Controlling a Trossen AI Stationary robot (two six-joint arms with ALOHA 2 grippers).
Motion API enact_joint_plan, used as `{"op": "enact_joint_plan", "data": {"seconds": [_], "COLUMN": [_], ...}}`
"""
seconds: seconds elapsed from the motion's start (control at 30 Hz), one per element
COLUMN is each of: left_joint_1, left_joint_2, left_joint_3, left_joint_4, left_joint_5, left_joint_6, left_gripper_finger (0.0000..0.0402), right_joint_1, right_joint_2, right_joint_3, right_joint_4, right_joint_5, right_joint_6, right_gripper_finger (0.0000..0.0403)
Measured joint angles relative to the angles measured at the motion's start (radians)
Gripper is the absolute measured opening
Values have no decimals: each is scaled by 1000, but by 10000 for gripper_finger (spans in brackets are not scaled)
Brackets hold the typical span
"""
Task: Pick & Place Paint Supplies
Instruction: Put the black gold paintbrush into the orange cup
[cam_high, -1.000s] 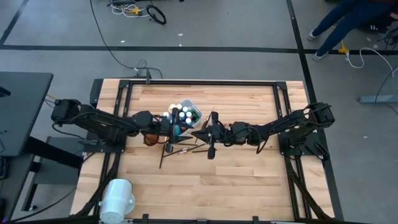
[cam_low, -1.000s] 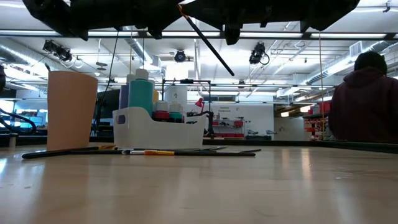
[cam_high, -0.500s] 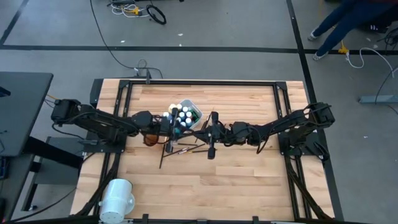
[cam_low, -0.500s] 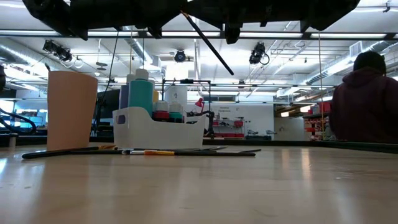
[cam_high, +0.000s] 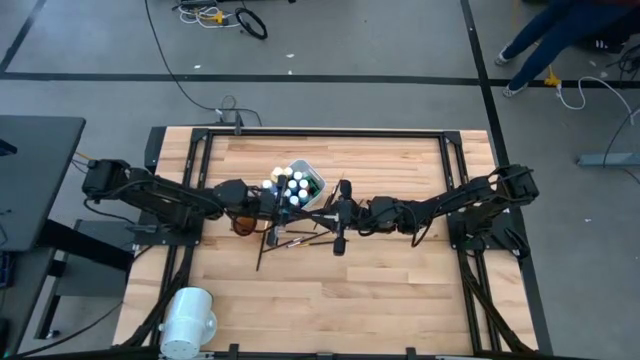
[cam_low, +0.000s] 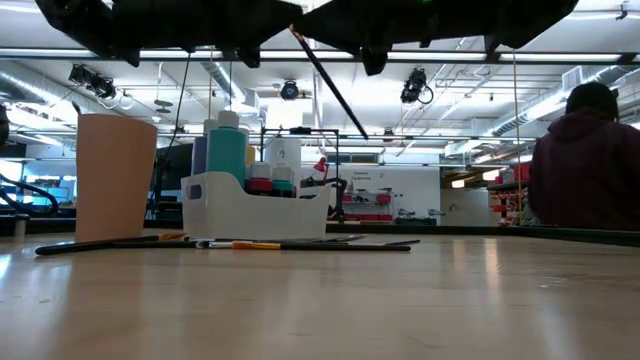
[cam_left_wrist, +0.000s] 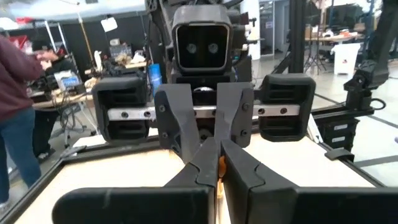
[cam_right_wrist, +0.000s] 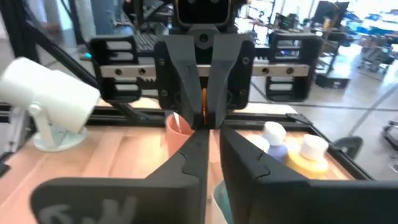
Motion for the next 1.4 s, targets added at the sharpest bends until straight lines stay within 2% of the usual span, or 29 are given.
{"op": "enact_joint_plan", "data": {"seconds": [0.2,0.3,0.33,0.53,0.67,0.83,0.9,1.13,1.23,1.4], "left_joint_1": [1,-1,-5,-40,-91,-149,-162,-192,-192,-192], "left_joint_2": [-22,-82,-107,-259,-317,-386,-421,-499,-518,-542], "left_joint_3": [6,38,56,254,390,492,506,504,504,504], "left_joint_4": [-57,-186,-249,-875,-1120,-1272,-1344,-1640,-1660,-1672], "left_joint_5": [-46,-58,-73,-194,-200,-199,-220,-403,-445,-418], "left_joint_6": [-79,-96,-95,-110,-134,-127,-152,-298,-335,-340], "left_gripper_finger": [10,10,10,10,10,11,11,12,14,9], "right_joint_1": [0,0,0,0,0,0,0,0,0,-1], "right_joint_2": [0,0,0,0,1,1,1,2,2,2], "right_joint_3": [0,0,0,0,0,0,0,0,0,0], "right_joint_4": [-22,-28,-30,-68,-81,-81,-88,-219,-255,-258], "right_joint_5": [94,97,97,93,92,84,47,-126,-140,-138], "right_joint_6": [0,0,0,0,0,23,66,183,184,180], "right_gripper_finger": [90,108,113,130,131,129,126,115,111,110]}}
